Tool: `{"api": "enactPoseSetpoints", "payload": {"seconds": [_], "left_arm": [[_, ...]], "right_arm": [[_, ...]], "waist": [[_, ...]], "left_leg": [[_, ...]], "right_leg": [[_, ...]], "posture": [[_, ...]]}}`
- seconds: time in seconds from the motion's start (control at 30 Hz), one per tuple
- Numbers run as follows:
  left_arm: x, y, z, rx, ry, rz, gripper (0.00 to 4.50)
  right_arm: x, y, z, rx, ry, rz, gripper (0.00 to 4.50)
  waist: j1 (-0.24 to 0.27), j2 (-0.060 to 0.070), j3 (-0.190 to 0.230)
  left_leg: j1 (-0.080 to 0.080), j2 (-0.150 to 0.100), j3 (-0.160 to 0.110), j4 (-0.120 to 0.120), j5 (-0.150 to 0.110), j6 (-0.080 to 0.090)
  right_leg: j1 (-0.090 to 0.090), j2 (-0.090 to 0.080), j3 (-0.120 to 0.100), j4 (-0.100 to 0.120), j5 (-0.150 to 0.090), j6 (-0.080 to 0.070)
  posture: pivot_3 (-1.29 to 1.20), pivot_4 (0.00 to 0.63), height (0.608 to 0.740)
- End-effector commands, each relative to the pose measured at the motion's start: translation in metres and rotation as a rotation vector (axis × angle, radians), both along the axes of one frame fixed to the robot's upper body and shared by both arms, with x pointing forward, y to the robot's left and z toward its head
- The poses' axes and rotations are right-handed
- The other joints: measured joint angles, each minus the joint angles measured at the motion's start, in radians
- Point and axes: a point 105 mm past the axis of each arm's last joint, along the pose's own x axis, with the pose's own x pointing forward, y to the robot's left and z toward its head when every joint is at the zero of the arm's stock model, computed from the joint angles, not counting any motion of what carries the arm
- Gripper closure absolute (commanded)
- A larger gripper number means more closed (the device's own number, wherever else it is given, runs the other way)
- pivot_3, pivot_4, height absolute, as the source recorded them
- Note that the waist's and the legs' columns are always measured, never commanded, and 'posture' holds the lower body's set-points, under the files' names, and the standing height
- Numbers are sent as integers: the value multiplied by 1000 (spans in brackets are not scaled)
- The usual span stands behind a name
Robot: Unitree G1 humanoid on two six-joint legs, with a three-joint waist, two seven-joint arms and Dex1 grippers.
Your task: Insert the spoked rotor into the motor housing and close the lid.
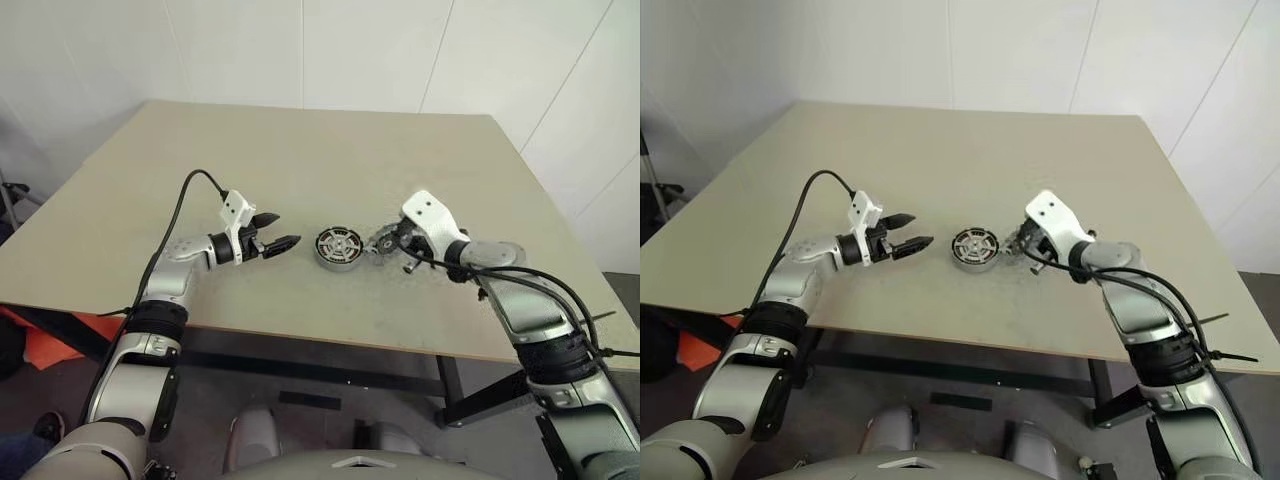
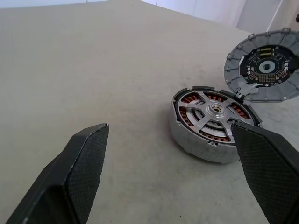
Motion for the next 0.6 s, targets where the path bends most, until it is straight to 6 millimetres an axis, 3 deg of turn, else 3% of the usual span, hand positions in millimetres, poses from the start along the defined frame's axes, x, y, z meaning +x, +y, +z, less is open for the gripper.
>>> {"api": "enactPoseSetpoints", "payload": {"seconds": [0.03,0.17,0.47,0.6], "left_arm": [[4,4,16,0,-59,10,71],[7,11,18,0,-67,40,71],[13,25,26,7,-91,85,71],[12,24,26,7,-94,86,71]], "right_arm": [[3,15,31,51,-83,48,4480],[2,37,40,95,-89,110,4480],[0,82,27,159,-47,196,4480],[5,93,18,185,-22,195,4480]], "waist": [[1,0,0],[1,0,0],[-2,0,0],[-1,0,0]], "left_leg": [[0,0,0,0,0,0],[0,0,0,-1,0,0],[1,0,0,-2,3,-5],[1,0,0,-2,3,-5]], "right_leg": [[0,0,0,0,0,0],[0,0,0,0,0,0],[0,0,0,0,0,0],[0,0,0,0,0,0]], "posture": [[0,0,740],[0,0,740],[0,0,740],[0,0,740]]}}
